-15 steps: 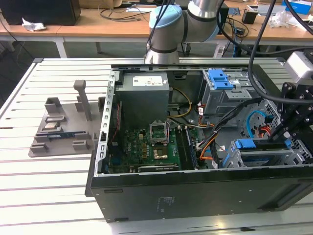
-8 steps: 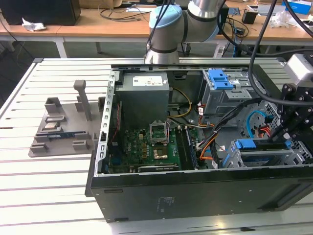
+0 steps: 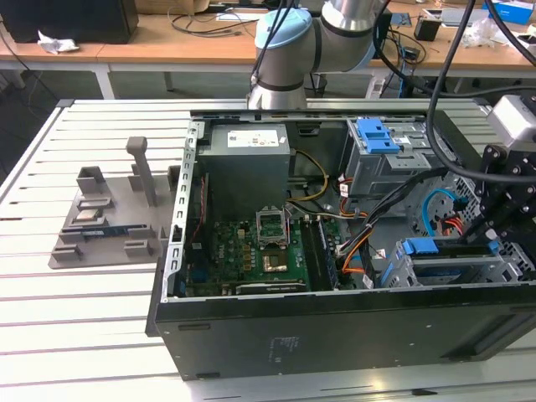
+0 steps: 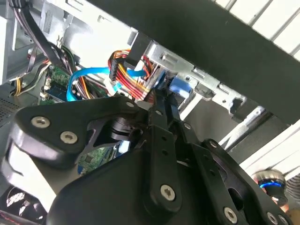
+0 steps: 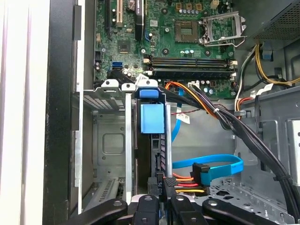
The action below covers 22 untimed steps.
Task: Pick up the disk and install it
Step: 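Insert the first disk wire, then insert the second disk wire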
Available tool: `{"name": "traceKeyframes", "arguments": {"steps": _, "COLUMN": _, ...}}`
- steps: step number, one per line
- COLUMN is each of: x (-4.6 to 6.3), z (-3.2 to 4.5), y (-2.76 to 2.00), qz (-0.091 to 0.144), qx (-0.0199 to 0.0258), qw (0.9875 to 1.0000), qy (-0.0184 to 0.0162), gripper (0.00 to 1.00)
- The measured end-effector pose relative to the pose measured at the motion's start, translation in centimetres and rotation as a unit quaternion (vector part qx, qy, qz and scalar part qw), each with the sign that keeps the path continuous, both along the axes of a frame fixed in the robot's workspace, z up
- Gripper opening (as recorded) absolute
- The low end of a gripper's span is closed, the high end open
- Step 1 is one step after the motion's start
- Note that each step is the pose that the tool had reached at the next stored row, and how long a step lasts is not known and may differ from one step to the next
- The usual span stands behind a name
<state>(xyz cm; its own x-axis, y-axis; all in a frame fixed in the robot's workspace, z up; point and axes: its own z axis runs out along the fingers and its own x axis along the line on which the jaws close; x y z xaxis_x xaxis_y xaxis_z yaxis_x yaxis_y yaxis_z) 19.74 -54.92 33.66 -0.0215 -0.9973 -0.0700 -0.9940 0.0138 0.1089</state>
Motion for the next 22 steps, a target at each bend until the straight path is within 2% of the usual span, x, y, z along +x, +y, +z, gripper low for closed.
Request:
{"name": "traceKeyframes", "arguments": {"steps": 1, "x": 0.0, "z": 0.00, "y": 0.00, "qz": 0.000, "qx": 0.0000, "qw": 1.0000, "qy": 0.0001, "gripper": 0.18}}
{"name": "traceKeyframes", "arguments": {"steps": 2, "x": 0.0, "z": 0.03, "y": 0.00, "qz": 0.000, "qx": -0.0003, "qw": 1.0000, "qy": 0.0000, "gripper": 0.24}}
{"name": "traceKeyframes", "arguments": {"steps": 3, "x": 0.0, "z": 0.37, "y": -0.01, "qz": 0.000, "qx": -0.0004, "qw": 1.0000, "qy": 0.0000, "gripper": 0.24}}
{"name": "traceKeyframes", "arguments": {"steps": 4, "x": 0.0, "z": 1.13, "y": 0.03, "qz": 0.000, "qx": -0.0004, "qw": 1.0000, "qy": 0.0000, "gripper": 0.24}}
{"name": "traceKeyframes", "arguments": {"steps": 5, "x": 0.0, "z": 1.37, "y": 0.10, "qz": 0.000, "qx": -0.0002, "qw": 1.0000, "qy": 0.0000, "gripper": 0.24}}
{"name": "traceKeyframes", "arguments": {"steps": 6, "x": 0.0, "z": 1.49, "y": 0.15, "qz": 0.000, "qx": -0.0004, "qw": 1.0000, "qy": 0.0000, "gripper": 0.22}}
{"name": "traceKeyframes", "arguments": {"steps": 7, "x": 0.0, "z": 1.64, "y": 0.15, "qz": 0.000, "qx": -0.0004, "qw": 1.0000, "qy": 0.0000, "gripper": 0.16}}
{"name": "traceKeyframes", "arguments": {"steps": 8, "x": 0.0, "z": 1.99, "y": 0.16, "qz": 0.000, "qx": -0.0004, "qw": 1.0000, "qy": 0.0000, "gripper": 0.16}}
{"name": "traceKeyframes", "arguments": {"steps": 9, "x": 0.0, "z": 2.50, "y": 0.19, "qz": 0.000, "qx": -0.0004, "qw": 1.0000, "qy": 0.0000, "gripper": 0.11}}
{"name": "traceKeyframes", "arguments": {"steps": 11, "x": 0.0, "z": 3.45, "y": 0.25, "qz": 0.000, "qx": -0.0003, "qw": 1.0000, "qy": 0.0000, "gripper": 0.11}}
{"name": "traceKeyframes", "arguments": {"steps": 12, "x": 0.0, "z": 3.64, "y": 0.26, "qz": 0.000, "qx": -0.0004, "qw": 1.0000, "qy": 0.0000, "gripper": 0.11}}
{"name": "traceKeyframes", "arguments": {"steps": 22, "x": 0.0, "z": 3.72, "y": 0.26, "qz": 0.000, "qx": -0.0002, "qw": 1.0000, "qy": 0.0000, "gripper": 0.11}}
